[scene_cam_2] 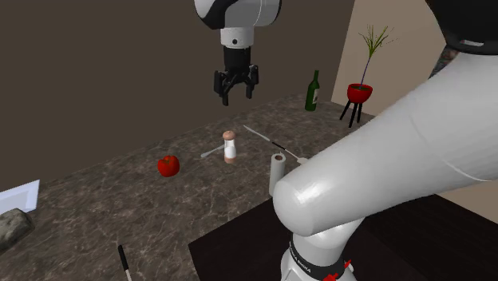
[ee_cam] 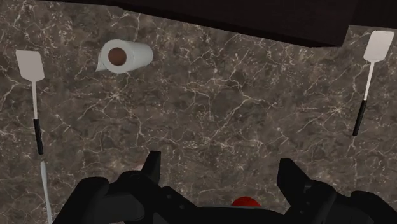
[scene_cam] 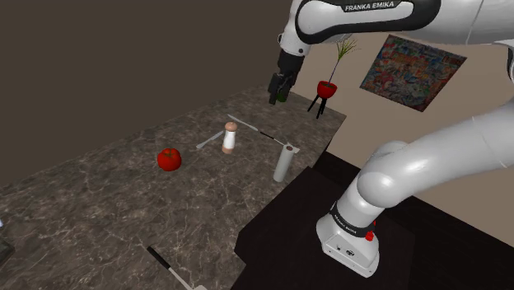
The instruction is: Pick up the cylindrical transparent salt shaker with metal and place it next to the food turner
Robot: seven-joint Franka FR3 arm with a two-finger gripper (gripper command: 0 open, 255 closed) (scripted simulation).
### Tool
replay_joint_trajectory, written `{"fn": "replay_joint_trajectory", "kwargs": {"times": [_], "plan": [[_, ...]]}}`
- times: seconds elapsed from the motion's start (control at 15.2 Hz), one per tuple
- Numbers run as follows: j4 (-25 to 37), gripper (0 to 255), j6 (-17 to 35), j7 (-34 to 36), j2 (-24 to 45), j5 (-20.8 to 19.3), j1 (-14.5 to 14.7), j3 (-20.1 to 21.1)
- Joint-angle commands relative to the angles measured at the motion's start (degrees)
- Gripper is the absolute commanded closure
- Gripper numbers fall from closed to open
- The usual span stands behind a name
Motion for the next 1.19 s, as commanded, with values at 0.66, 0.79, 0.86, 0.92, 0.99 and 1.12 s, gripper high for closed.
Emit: {"fn": "replay_joint_trajectory", "kwargs": {"times": [0.66,0.79,0.86,0.92,0.99,1.12], "plan": [[7.63,0,17.87,-2.91,24.77,0.7,-1.01,-2.56],[9.94,0,20.04,-3.52,29.15,1.15,-1.18,-2.88],[11.2,0,21.02,-3.83,31.35,1.42,-1.28,-3.01],[12.53,0,21.93,-4.14,33.55,1.69,-1.4,-3.13],[13.94,0,22.76,-4.46,35.76,1.99,-1.53,-3.22],[16.99,0,24.22,-5.08,40.18,2.61,-1.84,-3.35]]}}
